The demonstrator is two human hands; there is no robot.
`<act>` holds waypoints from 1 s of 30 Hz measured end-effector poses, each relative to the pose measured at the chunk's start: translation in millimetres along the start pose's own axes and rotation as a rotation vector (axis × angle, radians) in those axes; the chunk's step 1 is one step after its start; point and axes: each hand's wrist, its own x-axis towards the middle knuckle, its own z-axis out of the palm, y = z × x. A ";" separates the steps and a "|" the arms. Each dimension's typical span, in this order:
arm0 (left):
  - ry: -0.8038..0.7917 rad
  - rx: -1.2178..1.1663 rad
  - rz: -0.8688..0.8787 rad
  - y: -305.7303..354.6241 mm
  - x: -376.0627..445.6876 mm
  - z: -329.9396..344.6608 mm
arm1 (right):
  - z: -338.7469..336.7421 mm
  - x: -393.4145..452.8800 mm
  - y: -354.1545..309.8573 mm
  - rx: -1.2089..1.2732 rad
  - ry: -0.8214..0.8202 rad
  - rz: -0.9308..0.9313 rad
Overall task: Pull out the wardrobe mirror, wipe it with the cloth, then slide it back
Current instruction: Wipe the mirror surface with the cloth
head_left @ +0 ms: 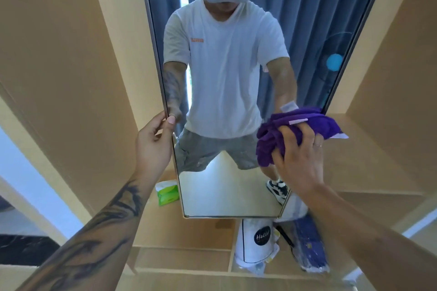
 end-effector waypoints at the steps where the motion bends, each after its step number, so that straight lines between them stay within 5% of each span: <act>1: 0.015 0.005 -0.007 -2.7 1.0 1.1 | 2.5 0.9 -8.0 0.016 0.007 0.033; 15: -0.074 -0.049 -0.020 -6.3 9.0 -3.2 | 10.1 32.6 -169.8 0.050 -0.238 -0.230; 21: -0.068 0.008 -0.025 -21.6 16.0 -6.7 | 18.0 20.4 -101.7 -0.066 -0.249 -0.530; 27: 0.014 0.013 0.009 -28.8 8.5 -0.5 | 10.9 -3.7 7.8 -0.353 -0.675 -0.446; 30: 0.016 0.023 -0.005 -29.3 5.8 0.3 | 0.6 -2.6 8.2 -0.323 -0.577 -0.372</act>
